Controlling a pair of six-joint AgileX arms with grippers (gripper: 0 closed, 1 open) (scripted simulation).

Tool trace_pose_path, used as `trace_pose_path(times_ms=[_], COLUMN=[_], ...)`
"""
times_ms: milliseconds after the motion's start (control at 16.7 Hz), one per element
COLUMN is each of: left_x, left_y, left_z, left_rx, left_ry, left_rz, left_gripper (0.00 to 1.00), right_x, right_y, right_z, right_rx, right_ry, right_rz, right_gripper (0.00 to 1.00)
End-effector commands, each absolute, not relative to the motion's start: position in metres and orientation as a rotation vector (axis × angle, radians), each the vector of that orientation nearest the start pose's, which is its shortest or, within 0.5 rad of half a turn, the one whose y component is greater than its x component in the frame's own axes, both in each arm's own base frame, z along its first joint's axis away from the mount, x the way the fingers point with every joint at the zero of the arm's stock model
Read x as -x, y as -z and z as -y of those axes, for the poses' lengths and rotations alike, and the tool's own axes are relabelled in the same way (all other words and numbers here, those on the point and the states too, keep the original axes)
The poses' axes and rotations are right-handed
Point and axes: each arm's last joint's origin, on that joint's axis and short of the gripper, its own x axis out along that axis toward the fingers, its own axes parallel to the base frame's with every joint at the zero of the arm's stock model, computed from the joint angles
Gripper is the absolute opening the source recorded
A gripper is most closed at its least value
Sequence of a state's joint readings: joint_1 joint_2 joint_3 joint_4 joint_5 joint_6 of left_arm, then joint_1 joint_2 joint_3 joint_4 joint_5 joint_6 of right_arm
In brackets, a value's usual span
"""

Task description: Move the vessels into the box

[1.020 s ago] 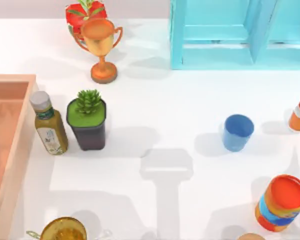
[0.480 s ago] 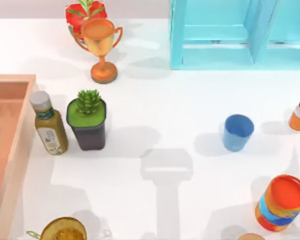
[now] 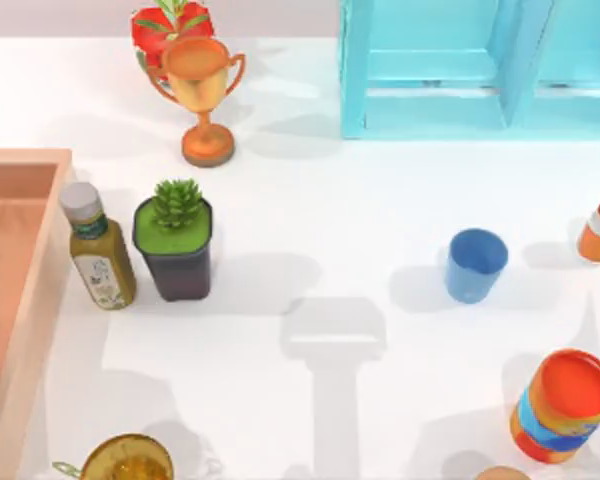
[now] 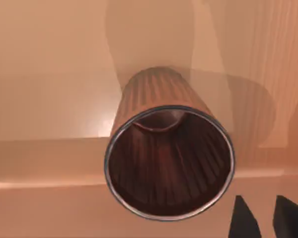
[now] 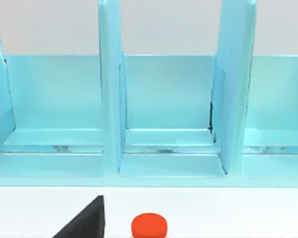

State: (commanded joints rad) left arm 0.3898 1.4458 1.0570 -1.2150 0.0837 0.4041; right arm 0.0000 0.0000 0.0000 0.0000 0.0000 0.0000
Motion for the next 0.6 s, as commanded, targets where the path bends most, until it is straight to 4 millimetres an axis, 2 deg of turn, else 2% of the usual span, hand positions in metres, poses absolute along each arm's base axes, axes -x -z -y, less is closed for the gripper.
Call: trace_pose_path(times_ms=[480,600], left_x=[-0.2216,-0.2216], left_y=[-0.2257,-0.2257], left_z=[-0.0900,-0.0900], left_rx=[0.058,0.058], left_ry=[0.083,0.083], left_rz=[-1.568,-1.568], left_gripper=[0.98,1.00], right_x=[-0.1057,-0.1057], right_y=[-0.1600,-0.1600], right_z=[0.0012,0.0012], right_rx=[0.000,0.000], right_ry=[0.000,0.000], right_rz=[0.000,0.000], right_gripper=[1.00,1.00])
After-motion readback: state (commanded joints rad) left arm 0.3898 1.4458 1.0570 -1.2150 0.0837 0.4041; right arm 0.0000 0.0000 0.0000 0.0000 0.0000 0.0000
